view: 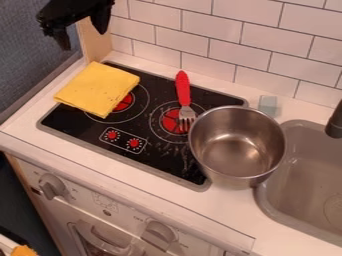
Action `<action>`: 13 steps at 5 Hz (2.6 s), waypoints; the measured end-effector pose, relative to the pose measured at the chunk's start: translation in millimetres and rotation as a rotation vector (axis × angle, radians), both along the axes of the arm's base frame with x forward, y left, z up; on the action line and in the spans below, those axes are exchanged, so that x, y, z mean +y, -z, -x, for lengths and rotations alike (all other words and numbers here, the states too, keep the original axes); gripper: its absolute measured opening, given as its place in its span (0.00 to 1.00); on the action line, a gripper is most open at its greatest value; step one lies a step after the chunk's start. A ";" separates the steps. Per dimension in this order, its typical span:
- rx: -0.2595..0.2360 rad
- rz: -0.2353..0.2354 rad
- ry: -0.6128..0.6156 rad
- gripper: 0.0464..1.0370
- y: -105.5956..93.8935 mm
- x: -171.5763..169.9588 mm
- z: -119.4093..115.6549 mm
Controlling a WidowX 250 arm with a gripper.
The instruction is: Raise the red fork in front of the yellow napkin
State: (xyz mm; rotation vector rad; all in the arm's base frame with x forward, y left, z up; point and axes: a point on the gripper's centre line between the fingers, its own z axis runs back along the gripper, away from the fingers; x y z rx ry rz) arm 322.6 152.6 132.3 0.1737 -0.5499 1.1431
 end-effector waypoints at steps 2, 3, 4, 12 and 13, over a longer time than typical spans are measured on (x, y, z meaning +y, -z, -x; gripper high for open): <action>0.033 0.013 0.083 0.96 13.5 -21.6 -14.2; 0.026 0.018 0.149 0.96 13.5 -35.3 -27.1; 0.045 0.038 0.247 0.96 21.8 -55.3 -37.4; 0.260 0.118 0.489 0.91 118.8 -112.0 -83.4; 0.259 0.095 0.489 0.62 119.2 -114.5 -86.6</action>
